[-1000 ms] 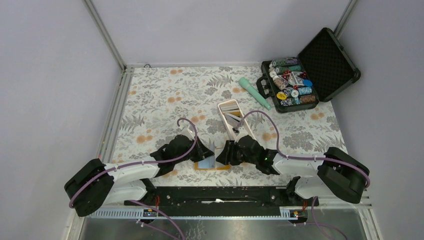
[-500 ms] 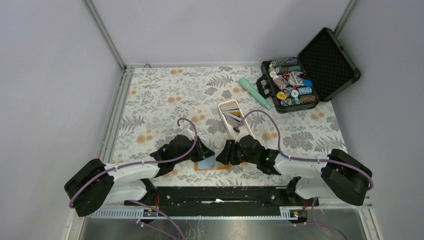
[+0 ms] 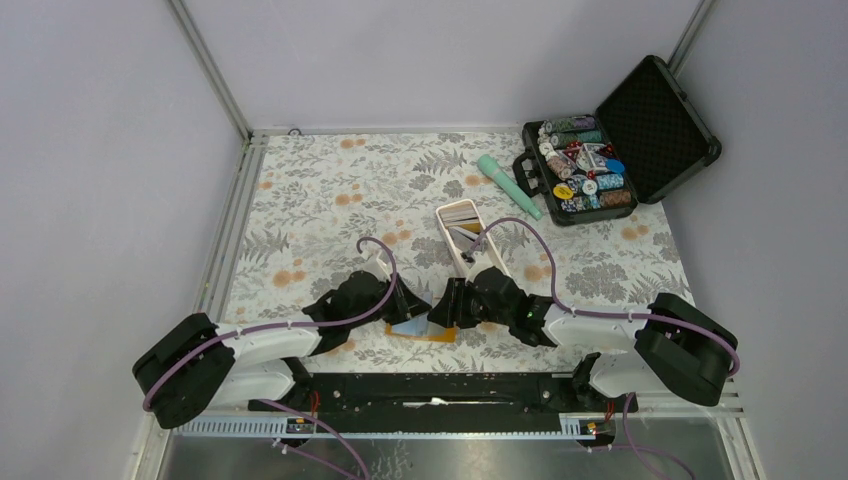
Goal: Put the credit cards into the card holder
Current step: Turn over the card slot in the card holder.
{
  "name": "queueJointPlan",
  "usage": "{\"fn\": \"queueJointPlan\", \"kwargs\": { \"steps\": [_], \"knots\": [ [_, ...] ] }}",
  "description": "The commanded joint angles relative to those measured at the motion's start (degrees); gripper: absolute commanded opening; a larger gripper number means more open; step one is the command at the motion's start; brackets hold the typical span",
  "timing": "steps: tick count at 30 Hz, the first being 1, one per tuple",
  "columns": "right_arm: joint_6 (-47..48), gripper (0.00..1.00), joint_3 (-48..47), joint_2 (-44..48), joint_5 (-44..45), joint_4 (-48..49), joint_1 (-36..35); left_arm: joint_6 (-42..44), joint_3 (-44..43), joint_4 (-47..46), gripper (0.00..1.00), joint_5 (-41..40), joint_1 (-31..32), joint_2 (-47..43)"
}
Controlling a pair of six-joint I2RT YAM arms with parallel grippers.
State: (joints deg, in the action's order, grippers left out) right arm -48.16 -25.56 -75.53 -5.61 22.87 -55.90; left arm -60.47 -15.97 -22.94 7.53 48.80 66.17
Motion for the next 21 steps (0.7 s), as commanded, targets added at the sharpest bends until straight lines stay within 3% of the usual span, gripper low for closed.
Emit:
{"fn": "queueJointPlan", "kwargs": {
  "steps": [1,9,21],
  "knots": [
    [0.09,0.51,-1.43,1.36,0.68,0.33,-0.35,0.07,0.19,-4.15,0.09,1.06,0.25,0.27],
    [-0.79,0.51,0.02,1.55,2.26,0.39,-0.35,0.11,0.58,-4.52,0.05,1.41,0.24,0.18],
    [-0.92,0.54,-2.59,5.38,4.28,-1.85,-0.35,3.46,2.24,0.9,0.02,-3.32,0.25,-7.72]
  ]
}}
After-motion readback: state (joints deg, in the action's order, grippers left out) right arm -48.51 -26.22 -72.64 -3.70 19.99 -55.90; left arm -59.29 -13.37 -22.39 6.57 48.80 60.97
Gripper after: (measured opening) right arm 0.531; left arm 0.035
